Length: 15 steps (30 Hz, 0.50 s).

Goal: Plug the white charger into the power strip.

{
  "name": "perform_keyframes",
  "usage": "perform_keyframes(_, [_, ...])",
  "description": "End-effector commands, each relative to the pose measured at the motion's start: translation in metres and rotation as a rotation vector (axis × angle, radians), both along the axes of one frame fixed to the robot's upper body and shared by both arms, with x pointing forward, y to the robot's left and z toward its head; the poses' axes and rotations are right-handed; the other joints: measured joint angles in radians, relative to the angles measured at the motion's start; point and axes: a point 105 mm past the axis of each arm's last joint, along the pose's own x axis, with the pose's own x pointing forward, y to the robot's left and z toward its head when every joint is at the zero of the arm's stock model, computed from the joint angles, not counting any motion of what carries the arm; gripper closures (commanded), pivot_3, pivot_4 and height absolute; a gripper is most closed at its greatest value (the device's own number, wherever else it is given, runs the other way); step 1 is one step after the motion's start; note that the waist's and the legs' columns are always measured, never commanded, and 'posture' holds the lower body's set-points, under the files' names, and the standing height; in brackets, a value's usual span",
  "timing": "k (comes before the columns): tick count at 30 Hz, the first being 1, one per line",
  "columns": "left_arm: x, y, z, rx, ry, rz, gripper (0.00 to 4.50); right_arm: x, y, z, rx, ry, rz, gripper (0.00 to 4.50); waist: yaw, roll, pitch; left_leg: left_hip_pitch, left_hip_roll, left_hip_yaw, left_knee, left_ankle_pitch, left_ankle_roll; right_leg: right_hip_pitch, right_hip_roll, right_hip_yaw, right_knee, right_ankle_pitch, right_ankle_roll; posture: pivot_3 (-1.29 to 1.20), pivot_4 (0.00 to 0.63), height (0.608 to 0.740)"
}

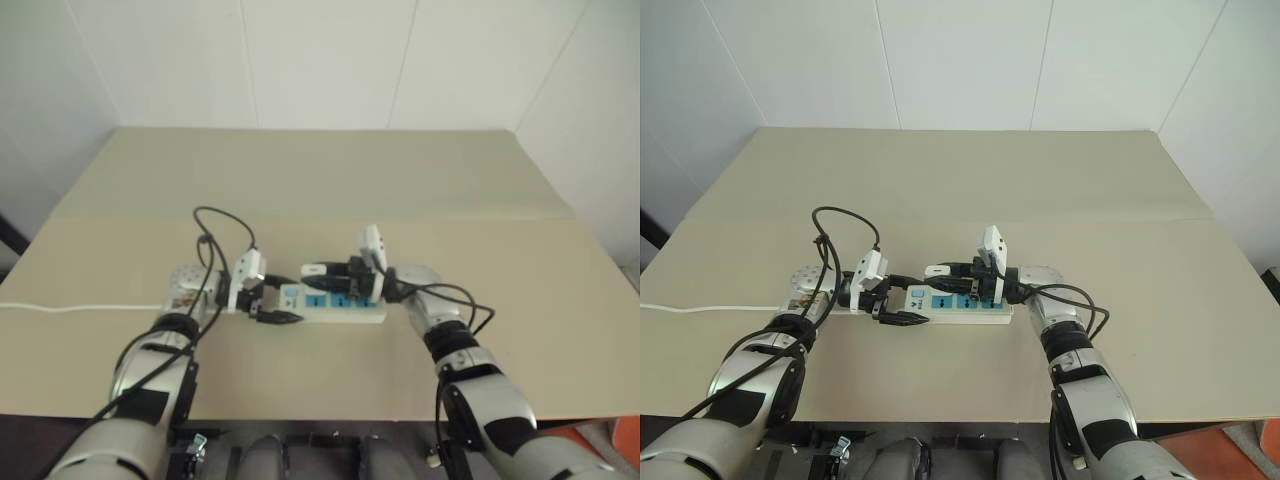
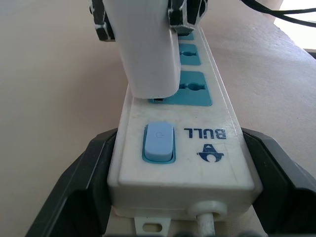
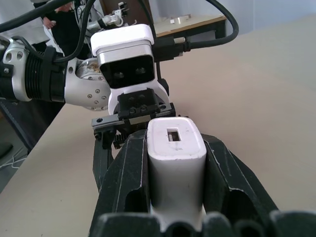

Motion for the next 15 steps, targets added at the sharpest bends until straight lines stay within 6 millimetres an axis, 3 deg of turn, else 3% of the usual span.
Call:
perform_keyframes(1, [-0.010,-0.006,-0.017,0.063,0.052,-0.055,1.19,0.000,-0.001,0.008,0.018,-0.048,0.000,3.39,0.000,0.000,0.000,0.000,0.000,0.000,0.000,0.000,0.000,0.000,0.000,0.000,0.000,0.000,0.000,0.00,0.150,0.740])
perform_keyframes(15, [-0.009,-0.006,-0.017,0.066,0.050,-0.057,1.19,-0.005,-0.014,-0.002,-0.019,-0.105,-0.003,3.39,0.002,0.000,0.000,0.000,0.000,0.000,0.000,0.000,0.000,0.000,0.000,0.000,0.000,0.000,0.000,0.00,0.150,0.740])
